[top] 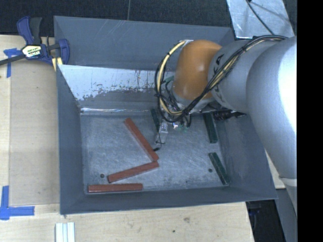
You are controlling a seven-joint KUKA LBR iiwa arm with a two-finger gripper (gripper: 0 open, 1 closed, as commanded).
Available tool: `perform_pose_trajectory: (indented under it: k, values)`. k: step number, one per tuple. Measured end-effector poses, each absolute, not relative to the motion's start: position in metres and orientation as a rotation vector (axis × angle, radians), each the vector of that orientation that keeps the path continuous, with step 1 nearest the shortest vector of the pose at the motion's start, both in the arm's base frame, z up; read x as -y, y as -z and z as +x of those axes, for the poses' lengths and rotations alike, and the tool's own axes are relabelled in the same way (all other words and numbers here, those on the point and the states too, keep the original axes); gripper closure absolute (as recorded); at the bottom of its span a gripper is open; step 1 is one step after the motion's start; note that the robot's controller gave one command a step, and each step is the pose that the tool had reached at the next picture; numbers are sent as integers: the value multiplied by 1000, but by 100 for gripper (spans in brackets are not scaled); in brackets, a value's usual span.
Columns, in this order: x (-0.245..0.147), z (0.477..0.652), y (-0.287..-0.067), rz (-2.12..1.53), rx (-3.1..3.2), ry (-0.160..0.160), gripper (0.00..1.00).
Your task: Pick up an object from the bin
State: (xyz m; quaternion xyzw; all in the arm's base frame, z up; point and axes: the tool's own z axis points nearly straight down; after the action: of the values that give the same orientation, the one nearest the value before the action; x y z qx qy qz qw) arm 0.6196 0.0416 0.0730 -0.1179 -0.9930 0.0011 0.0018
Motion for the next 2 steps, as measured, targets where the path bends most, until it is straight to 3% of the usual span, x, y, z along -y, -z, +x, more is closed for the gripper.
perform_pose_trajectory:
  k: [1, 2]
  values:
    - [-41, 622, -76, -369, 3123, -1, 100]
    - [-34, 618, -231, -419, 3127, 3, 100]
